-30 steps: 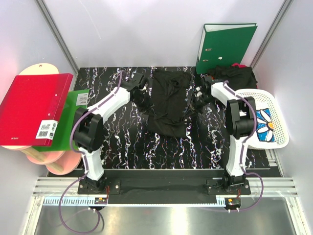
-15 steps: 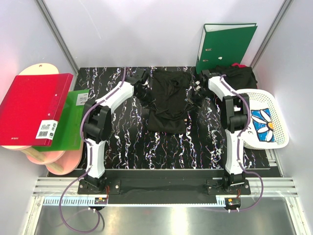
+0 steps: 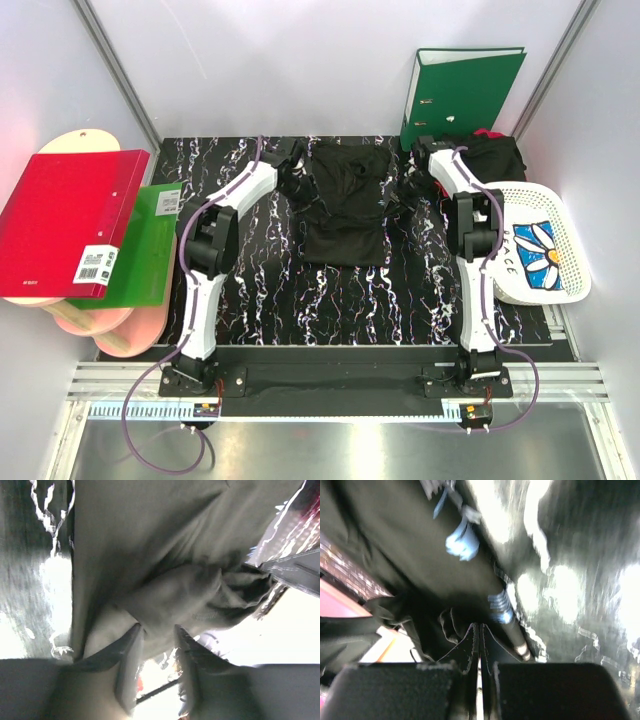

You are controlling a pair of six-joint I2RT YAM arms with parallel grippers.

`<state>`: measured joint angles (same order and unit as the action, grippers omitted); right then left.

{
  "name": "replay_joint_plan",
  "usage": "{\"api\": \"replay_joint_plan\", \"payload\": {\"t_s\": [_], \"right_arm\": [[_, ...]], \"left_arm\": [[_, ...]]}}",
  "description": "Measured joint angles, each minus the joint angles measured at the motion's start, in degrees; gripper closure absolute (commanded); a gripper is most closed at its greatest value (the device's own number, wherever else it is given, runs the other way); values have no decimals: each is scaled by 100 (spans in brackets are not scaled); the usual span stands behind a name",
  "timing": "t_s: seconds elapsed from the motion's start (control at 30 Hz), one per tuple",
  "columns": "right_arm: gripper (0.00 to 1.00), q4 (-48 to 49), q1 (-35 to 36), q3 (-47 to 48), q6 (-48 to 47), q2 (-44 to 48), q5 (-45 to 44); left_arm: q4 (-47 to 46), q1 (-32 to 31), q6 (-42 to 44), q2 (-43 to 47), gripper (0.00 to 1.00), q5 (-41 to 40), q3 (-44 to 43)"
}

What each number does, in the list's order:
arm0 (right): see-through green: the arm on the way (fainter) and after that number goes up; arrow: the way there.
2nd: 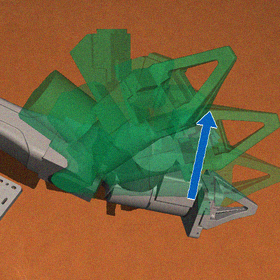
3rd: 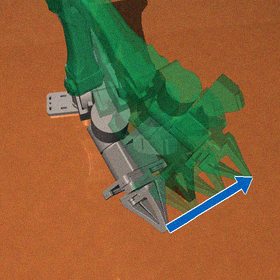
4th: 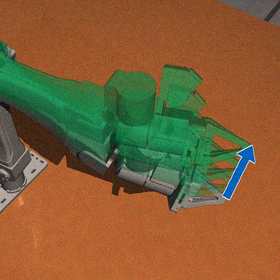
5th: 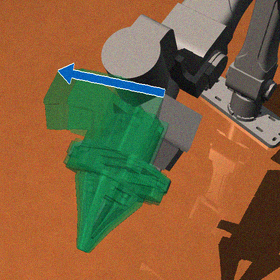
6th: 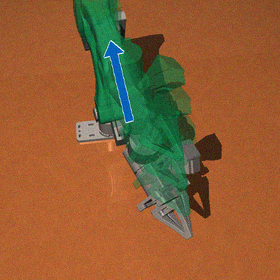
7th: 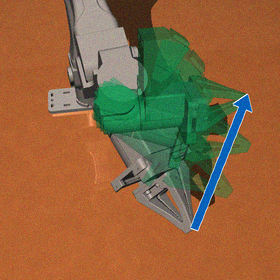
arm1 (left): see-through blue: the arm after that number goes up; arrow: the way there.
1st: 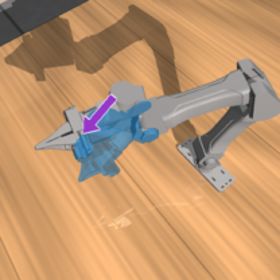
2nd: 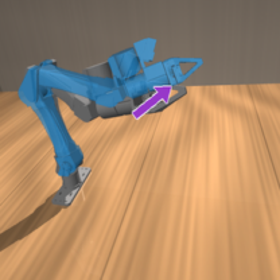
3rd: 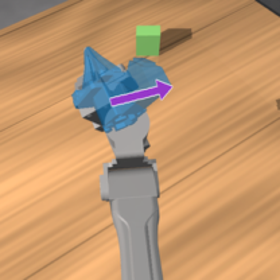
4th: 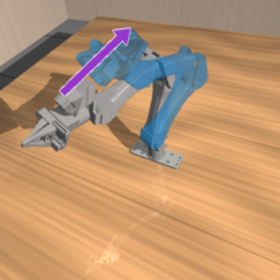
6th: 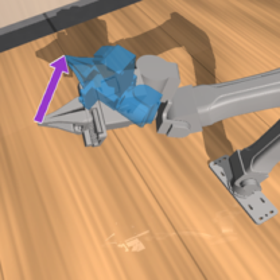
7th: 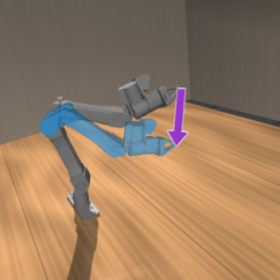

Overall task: Fold and stack the t-shirts
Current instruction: Fold the folded rectangular tshirt in 1/3 of the way

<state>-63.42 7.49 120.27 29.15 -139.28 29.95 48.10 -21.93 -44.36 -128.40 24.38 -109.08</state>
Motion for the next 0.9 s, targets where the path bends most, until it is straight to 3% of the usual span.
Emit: {"api": "replay_joint_plan", "payload": {"t_s": [0.03, 0.07, 0.1, 0.23, 0.3, 0.33, 0.43, 0.5, 0.53, 0.57, 0.6, 0.73, 0.9], "right_arm": [[95, -20, 0, 133, 15, -125, -35], [75, -31, 0, 267, 24, -245, -48], [63, -28, 0, 382, 28, -348, -57], [15, 4, 0, 660, 46, -560, -254], [1, 114, 2, 673, 52, -481, -363], [0, 251, 11, 621, 39, -363, -505], [3, 710, 13, 197, -2, 275, -844], [17, 1010, 13, -149, -11, 874, -944], [80, 1167, 13, -297, -7, 1128, -940], [100, 1362, 13, -487, 4, 1447, -881], [100, 1521, 11, -638, 28, 1722, -754], [100, 2083, 50, -1067, 249, 2267, 70], [100, 2330, 398, -1661, 315, 1797, 1290]], "left_arm": [[-20, 7, 20, -72, 30, 24, -55], [-20, 11, 55, -114, 7, 31, -87], [-24, 17, 39, -153, 1, 35, -114], [-28, 37, 94, -173, 1, 31, -227], [-94, 48, 125, -170, 1, 31, -269], [-136, 52, 140, -157, 1, 28, -269], [-240, 59, 195, -52, 1, 28, -151], [-297, 63, 225, 142, 6, 26, 37], [-299, 63, 238, 267, 41, 26, 140], [-317, 63, 256, 398, 74, 26, 247], [-321, 63, 245, 542, 100, 28, 352], [-428, 63, 343, 1032, 100, 24, 763], [-527, 70, 387, 1222, 100, 33, 1156]]}}
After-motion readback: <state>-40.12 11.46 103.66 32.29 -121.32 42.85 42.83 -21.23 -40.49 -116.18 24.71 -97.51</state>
